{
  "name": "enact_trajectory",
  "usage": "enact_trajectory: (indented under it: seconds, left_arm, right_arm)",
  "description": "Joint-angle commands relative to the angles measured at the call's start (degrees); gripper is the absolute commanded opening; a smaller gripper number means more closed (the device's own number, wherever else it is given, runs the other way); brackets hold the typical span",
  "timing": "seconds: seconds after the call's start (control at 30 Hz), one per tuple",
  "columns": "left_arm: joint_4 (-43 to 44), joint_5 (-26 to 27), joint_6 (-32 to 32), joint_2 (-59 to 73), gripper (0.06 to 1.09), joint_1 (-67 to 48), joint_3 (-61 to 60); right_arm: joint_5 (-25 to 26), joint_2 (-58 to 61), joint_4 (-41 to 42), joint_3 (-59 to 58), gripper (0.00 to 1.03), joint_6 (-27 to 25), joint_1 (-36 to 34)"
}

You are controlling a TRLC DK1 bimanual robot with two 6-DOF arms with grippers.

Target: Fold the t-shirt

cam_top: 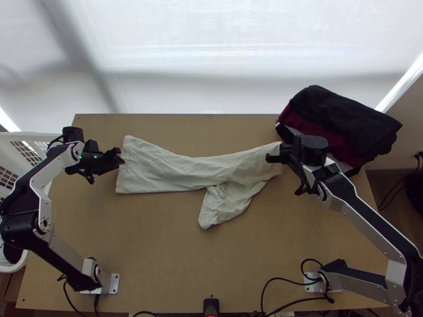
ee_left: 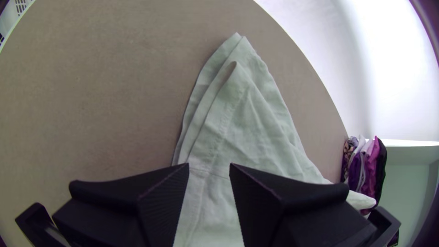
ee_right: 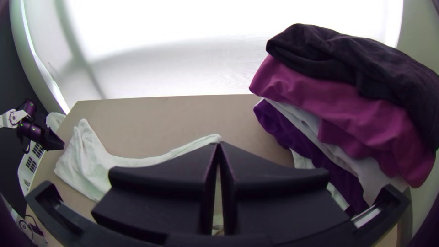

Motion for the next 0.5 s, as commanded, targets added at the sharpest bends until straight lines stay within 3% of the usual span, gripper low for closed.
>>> enact_trajectory:
  seconds: [0.0,0.47]
  left_arm:
    - [0.5,-0.7,1.5,1.6,0.54,-0.7,-1.2]
    - [2.1,-2.5,2.4,2.3,0.54,-2.2,-3.2]
  right_arm:
    - [-0.5,-1.5,0.4,-1.3,0.03,1.3,-0.1]
    - [-0.5,-1.8,0.4,-1.2,0.03,1.3,-0.3]
